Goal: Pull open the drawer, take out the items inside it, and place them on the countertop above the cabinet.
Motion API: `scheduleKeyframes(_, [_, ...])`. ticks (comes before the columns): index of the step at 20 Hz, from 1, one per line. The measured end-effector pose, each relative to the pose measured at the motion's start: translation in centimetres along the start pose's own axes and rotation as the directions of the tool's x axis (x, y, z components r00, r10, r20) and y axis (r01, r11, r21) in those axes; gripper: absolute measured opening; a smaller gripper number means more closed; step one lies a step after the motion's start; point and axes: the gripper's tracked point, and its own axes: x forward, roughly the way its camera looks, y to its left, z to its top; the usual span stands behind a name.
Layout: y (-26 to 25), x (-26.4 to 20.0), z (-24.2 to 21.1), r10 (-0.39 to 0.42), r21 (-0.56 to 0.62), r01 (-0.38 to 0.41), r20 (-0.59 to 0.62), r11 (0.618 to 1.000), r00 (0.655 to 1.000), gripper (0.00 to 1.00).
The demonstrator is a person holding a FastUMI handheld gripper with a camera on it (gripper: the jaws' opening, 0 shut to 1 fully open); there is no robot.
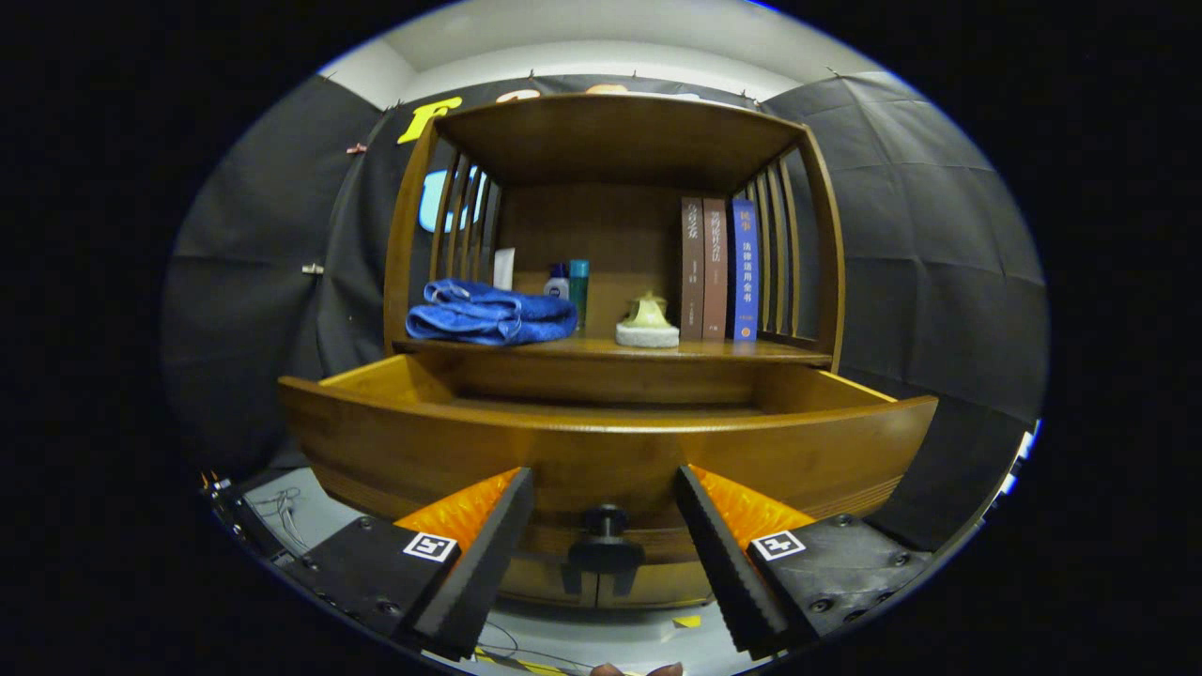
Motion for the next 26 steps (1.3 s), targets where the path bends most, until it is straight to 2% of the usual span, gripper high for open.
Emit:
scheduleKeyframes(4, [-0.4,0.2,-0.5,-0.017,0.035,0.017,-0.012,0.999,1.0,1.0])
scheduleKeyframes(10, [-0.5,1.4,0.3,-0.015,0.028,0.015,0.004,0.999,1.0,0.99])
scheduleKeyframes(26, [-0.5,11.0,1.7,-0.021,0.032,0.022,-0.022,0.999,1.0,1.0])
